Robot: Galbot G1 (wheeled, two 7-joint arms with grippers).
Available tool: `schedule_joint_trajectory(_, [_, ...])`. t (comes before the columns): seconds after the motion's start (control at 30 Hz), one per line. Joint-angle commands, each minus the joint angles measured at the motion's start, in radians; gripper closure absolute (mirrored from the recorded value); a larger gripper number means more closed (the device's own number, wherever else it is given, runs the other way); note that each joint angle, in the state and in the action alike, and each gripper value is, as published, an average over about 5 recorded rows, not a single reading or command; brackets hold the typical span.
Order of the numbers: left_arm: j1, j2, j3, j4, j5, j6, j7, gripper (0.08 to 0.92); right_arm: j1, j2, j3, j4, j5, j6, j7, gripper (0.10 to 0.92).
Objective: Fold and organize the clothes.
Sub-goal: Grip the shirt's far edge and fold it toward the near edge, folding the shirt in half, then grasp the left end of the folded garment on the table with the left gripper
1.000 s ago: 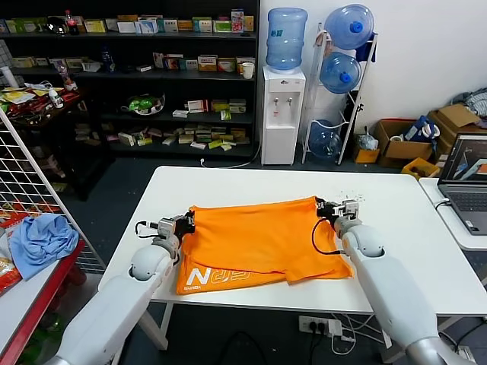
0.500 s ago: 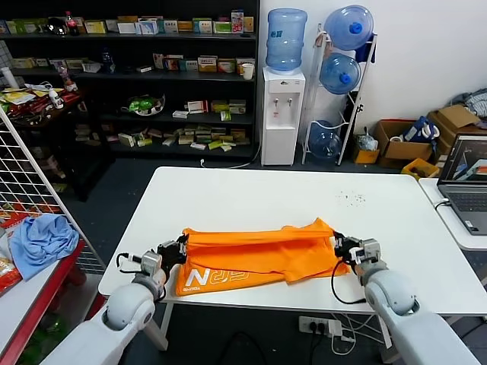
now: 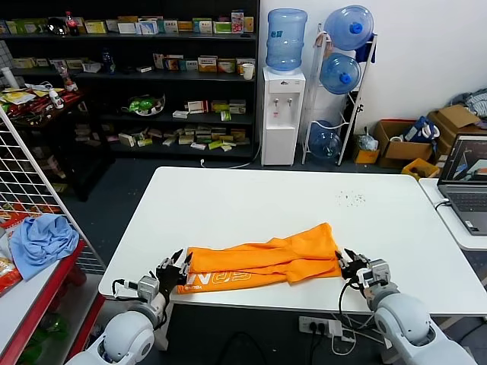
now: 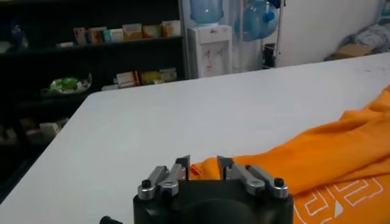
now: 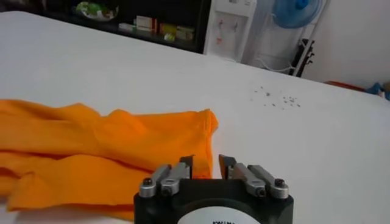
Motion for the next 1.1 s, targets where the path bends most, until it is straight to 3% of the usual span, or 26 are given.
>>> schedule_joint_trajectory(0.03, [0.038, -0.032, -0.034, -0.009, -0.149, 0.004, -0.022, 0.499, -0.048, -0.012, 0.013, 0.056, 0.003, -0.004, 0.012, 0.507])
schedule_joint_trajectory(0.33, [-0.003, -0.078, -0.030, 0.067, -0.269, 0.097, -0.033, 0.244, -0.058, -0.007, 0.015, 0.085, 0.007, -0.002, 0.021, 0.253])
schedule_joint_trajectory(0.43, [-0.009, -0.083, -0.019, 0.083, -0.263, 0.116, -0.034, 0.217, -0.066, -0.007, 0.022, 0.099, 0.011, 0.001, 0.023, 0.212])
schedule_joint_trajectory(0.9, [-0.032, -0.070, -0.005, 0.090, -0.224, 0.119, -0.019, 0.596, -0.068, 0.004, 0.049, 0.122, 0.017, 0.031, 0.037, 0.203])
schedule_joint_trajectory(1.1, [-0.057, 0.007, -0.029, 0.093, -0.222, 0.131, -0.016, 0.769, -0.070, 0.016, 0.066, 0.122, 0.010, 0.045, 0.044, 0.203])
